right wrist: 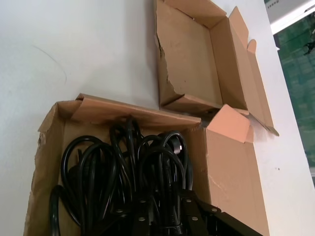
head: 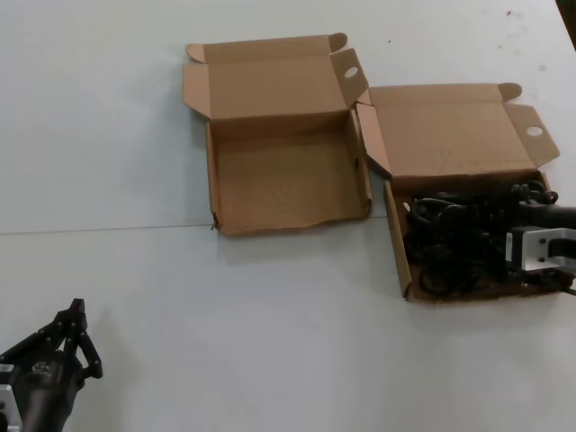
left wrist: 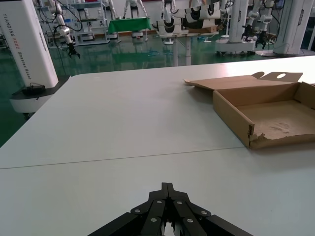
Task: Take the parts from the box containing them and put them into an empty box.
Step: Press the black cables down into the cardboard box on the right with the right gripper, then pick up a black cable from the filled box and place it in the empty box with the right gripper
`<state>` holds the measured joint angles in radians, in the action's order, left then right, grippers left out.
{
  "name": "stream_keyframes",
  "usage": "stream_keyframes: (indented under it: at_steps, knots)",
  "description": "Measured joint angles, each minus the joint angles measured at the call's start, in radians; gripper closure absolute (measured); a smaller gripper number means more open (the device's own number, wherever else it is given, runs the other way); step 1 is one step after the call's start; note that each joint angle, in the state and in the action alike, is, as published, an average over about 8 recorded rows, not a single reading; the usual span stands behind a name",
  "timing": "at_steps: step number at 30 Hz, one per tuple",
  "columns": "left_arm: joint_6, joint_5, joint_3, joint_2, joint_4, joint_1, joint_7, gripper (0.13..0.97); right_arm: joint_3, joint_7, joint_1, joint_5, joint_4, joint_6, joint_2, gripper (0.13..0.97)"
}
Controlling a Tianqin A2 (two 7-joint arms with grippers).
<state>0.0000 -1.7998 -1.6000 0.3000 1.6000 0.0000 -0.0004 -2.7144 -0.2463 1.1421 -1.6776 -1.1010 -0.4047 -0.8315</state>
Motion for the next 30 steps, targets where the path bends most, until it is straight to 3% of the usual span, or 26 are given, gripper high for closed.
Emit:
stream_keyframes:
  at_steps: [6,9,24,30]
  knots:
    - [0.0,0.0,0.0,0.0,0.0,0.0,0.0,0.941,0.058,0.0,-0.028,0.027,0.005,-0.022,0.006,0.894]
    - [0.0,0.0,0.0,0.0,0.0,0.0,0.0,0.941,0.067,0.0,-0.034,0.023,-0.014,-0.026,-0.006,0.894]
    - [0.0,0.0,0.0,0.0,0.0,0.0,0.0,0.941,-0.031,0.0,0.052,-0.111,-0.257,0.045,-0.167,0.916]
    - [0.0,0.0,0.0,0.0,0.0,0.0,0.0,0.941,-0.037,0.0,0.091,-0.158,-0.35,0.093,-0.175,0.917]
